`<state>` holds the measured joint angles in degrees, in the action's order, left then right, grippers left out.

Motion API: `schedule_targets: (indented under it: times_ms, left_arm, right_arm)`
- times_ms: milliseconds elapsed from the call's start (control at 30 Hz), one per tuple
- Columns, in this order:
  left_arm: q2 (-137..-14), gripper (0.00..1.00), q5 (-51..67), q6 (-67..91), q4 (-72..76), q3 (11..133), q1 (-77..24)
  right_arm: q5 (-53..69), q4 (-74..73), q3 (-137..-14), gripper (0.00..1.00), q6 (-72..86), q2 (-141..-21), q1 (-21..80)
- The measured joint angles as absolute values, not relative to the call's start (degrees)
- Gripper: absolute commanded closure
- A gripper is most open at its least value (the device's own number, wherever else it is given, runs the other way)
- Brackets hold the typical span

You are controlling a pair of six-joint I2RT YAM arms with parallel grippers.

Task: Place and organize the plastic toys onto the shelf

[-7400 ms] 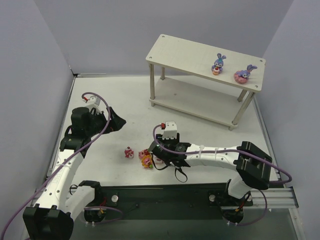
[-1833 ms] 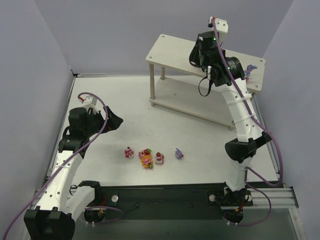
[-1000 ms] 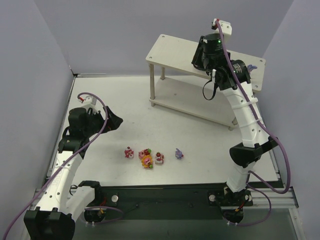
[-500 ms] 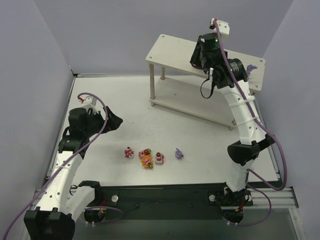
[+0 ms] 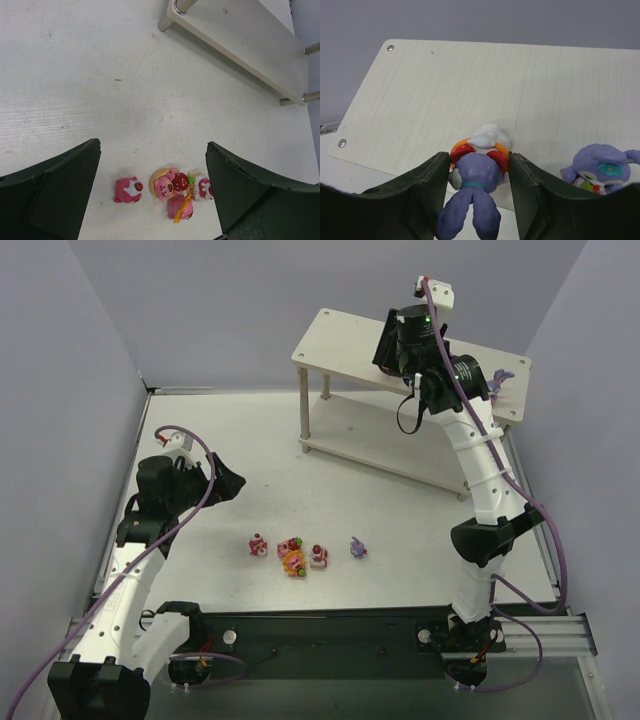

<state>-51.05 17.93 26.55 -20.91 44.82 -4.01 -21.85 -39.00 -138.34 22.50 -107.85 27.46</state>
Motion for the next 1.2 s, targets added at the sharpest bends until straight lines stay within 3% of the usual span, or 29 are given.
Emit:
schedule_targets:
  times_ms: [33, 133, 233, 500, 700, 900, 1067, 1200]
  left_arm:
    - [-51.0, 0.04, 17.9, 26.5, -20.9, 44.8, -4.0]
    - [-51.0, 0.04, 17.9, 26.5, -20.9, 44.8, -4.0]
    - [-51.0, 0.04, 17.9, 26.5, -20.9, 44.8, -4.0]
    - [-50.1, 0.04, 19.7, 26.5, -20.0, 44.3, -4.0]
    - [-42.4, 0.06, 22.9, 27.9, -12.3, 40.4, -6.3]
    - [-41.4, 0.08, 17.4, 26.5, -4.2, 42.9, -25.1]
    - [-50.4, 0.06, 3.4, 16.9, 2.8, 48.7, -46.5]
    - [-58.4, 0.05, -7.1, 8.3, 9.1, 50.4, -56.3]
  right_arm:
    - [-21.9, -39.0, -138.5, 0.66, 22.5, -108.0, 27.5]
    - [-22.0, -38.9, -138.9, 0.89, 22.4, -108.3, 27.5]
    - [-22.2, -38.4, -139.1, 1.00, 22.5, -108.4, 27.5]
    - [-21.5, -38.4, -139.2, 1.00, 22.5, -108.5, 27.5]
    - [-19.7, -38.9, -139.1, 1.00, 22.5, -108.0, 27.5]
    - [-17.1, -41.2, -135.5, 1.00, 23.1, -103.0, 28.2]
    - [-15.0, -42.6, -129.3, 1.00, 25.3, -95.4, 29.4]
    - [-12.8, -43.9, -121.0, 1.00, 27.8, -88.9, 30.8]
